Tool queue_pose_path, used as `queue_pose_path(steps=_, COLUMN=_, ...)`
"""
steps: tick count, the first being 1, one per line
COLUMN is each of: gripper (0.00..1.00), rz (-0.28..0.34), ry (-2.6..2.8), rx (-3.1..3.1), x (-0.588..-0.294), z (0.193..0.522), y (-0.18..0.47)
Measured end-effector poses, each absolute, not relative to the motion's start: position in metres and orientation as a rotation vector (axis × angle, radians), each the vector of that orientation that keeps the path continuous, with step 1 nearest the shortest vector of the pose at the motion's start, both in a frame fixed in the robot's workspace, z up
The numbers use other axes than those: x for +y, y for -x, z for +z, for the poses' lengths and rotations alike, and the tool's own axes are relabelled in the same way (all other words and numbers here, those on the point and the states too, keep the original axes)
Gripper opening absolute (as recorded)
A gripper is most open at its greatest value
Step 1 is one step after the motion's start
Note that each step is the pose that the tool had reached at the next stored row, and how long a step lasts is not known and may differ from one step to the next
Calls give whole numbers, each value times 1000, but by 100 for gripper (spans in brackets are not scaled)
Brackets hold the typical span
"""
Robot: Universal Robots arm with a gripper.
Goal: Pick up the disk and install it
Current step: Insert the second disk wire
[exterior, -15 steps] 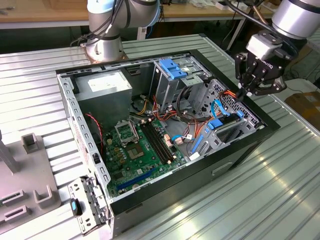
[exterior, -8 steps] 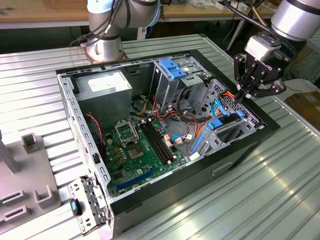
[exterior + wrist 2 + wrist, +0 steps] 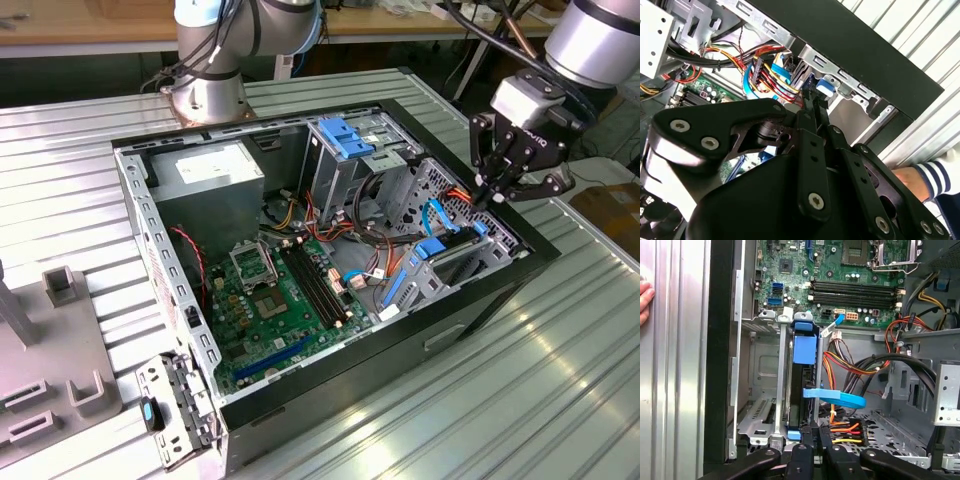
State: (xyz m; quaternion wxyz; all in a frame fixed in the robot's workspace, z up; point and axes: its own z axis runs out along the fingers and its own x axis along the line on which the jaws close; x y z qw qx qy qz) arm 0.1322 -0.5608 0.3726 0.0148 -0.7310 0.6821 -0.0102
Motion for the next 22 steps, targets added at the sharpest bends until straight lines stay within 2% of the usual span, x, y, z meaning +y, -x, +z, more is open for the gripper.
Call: queue_pose_path(steps=22, gripper=16, rz=-33, ry=2216, rx=2186, x=-565, z=368, y=-125)
